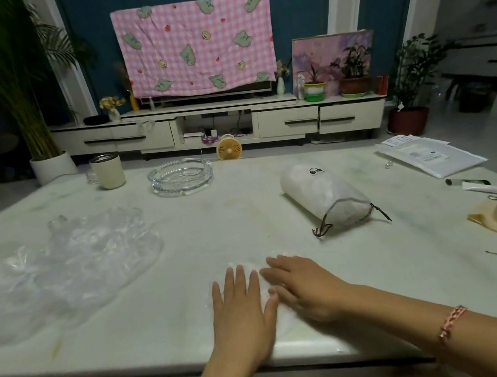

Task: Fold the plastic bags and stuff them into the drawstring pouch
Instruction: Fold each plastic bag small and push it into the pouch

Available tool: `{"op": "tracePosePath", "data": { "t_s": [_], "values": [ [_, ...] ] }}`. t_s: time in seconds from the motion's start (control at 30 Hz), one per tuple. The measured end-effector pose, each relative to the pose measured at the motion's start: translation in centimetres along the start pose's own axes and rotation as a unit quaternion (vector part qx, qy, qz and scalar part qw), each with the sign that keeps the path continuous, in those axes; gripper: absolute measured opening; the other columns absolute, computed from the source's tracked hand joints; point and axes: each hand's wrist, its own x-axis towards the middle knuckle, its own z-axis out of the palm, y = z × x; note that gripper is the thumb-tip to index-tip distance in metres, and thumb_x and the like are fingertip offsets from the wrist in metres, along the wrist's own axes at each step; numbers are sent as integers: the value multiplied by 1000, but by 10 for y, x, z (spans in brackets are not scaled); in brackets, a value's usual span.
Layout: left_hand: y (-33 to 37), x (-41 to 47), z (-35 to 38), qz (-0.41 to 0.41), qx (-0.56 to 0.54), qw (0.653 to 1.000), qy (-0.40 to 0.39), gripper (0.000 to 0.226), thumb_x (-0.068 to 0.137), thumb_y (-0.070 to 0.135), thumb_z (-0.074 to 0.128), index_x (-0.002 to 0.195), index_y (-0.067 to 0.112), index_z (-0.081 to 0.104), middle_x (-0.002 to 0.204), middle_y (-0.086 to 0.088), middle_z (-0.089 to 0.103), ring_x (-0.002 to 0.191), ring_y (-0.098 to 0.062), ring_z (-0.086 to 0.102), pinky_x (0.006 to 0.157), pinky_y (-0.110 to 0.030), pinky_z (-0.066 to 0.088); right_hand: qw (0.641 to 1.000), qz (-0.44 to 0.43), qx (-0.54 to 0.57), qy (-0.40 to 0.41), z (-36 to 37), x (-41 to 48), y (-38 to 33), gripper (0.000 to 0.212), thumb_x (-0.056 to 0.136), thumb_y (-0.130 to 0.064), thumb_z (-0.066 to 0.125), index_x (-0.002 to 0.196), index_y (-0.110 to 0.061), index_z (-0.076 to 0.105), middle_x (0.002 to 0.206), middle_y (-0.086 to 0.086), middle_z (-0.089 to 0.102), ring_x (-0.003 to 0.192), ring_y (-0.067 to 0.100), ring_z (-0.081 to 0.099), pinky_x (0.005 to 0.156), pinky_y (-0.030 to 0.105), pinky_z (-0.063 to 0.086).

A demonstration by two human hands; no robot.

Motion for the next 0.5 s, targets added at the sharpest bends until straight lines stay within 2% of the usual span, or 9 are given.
{"op": "tracePosePath", "data": {
  "t_s": [0.07, 0.1, 0.17, 0.23, 0.3, 0.33, 0.4, 0.47, 0.5],
  "values": [
    [-7, 0, 4, -13, 19, 999, -25, 66, 96, 58, 9, 151, 26, -5, 157, -4, -17, 144, -20, -19, 115, -41, -15, 996, 54, -20, -67, 4, 0, 10, 58, 100, -49, 21, 151, -22, 16, 160, 3, 6, 146, 19, 5, 116, 32, 4],
    [-10, -1, 5, -16, 21, 999, -29, 68, 94, 61, 10, 151, 28, -7, 156, -3, -19, 143, -21, -20, 114, -41, -17, 994, 77, -22, -80, 4, 1, 15, 60, 100, -51, 21, 152, -24, 8, 160, 0, -2, 147, 16, -3, 116, 31, -2],
    [-13, 0, 4, -17, 25, 999, -35, 70, 93, 64, 11, 150, 30, -9, 155, -3, -22, 142, -21, -23, 113, -41, -18, 992, 97, -19, -80, 1, 5, 20, 63, 99, -53, 22, 152, -24, 7, 160, 0, -3, 147, 16, -4, 117, 31, -1],
    [-14, 2, 5, -17, 21, 999, -38, 71, 92, 65, 12, 150, 30, -10, 155, -3, -23, 142, -21, -23, 114, -41, -18, 994, 91, -11, -59, 3, 10, 23, 58, 100, -49, 25, 150, -19, 22, 158, 4, 14, 145, 21, 11, 117, 34, 11],
    [-16, 4, 4, -17, 19, 999, -28, 71, 92, 65, 13, 150, 30, -8, 156, -4, -21, 143, -22, -22, 114, -41, -17, 994, 77, 65, 37, 1, 11, 28, 39, 102, -35, 33, 126, -11, 53, 134, 7, 51, 125, 27, 44, 103, 37, 33],
    [-18, 4, 4, -12, 10, 1000, -15, 71, 92, 65, 13, 151, 29, -6, 157, -4, -18, 143, -22, -20, 114, -40, -16, 986, 86, 109, 92, -3, 11, 30, 30, 101, -24, 37, 114, -10, 59, 120, 6, 59, 113, 24, 52, 96, 36, 38],
    [-21, 3, 5, 15, -23, 999, 35, 78, 86, 71, 4, 151, 27, 7, 159, 0, -8, 144, -15, -15, 114, -33, -16, 971, 117, 158, 136, -15, 4, 37, 32, 91, -1, 41, 113, -11, 62, 116, 2, 61, 109, 19, 52, 92, 27, 38],
    [-22, 0, 5, 55, -76, 990, 101, 99, 72, 78, -13, 147, 28, 27, 158, 6, 9, 140, -1, -8, 111, -22, -16, 972, 100, 181, 108, -24, -6, 42, 41, 81, 8, 44, 113, -12, 60, 113, -1, 58, 107, 15, 50, 86, 14, 35],
    [-19, 0, 4, 67, -98, 986, 115, 99, 71, 77, -12, 144, 28, 34, 156, 8, 15, 137, 3, -5, 110, -18, -16, 974, 84, 193, 78, -27, -11, 42, 40, 79, 7, 49, 112, -13, 59, 111, -2, 56, 105, 14, 48, 84, 11, 34]
  ]
}}
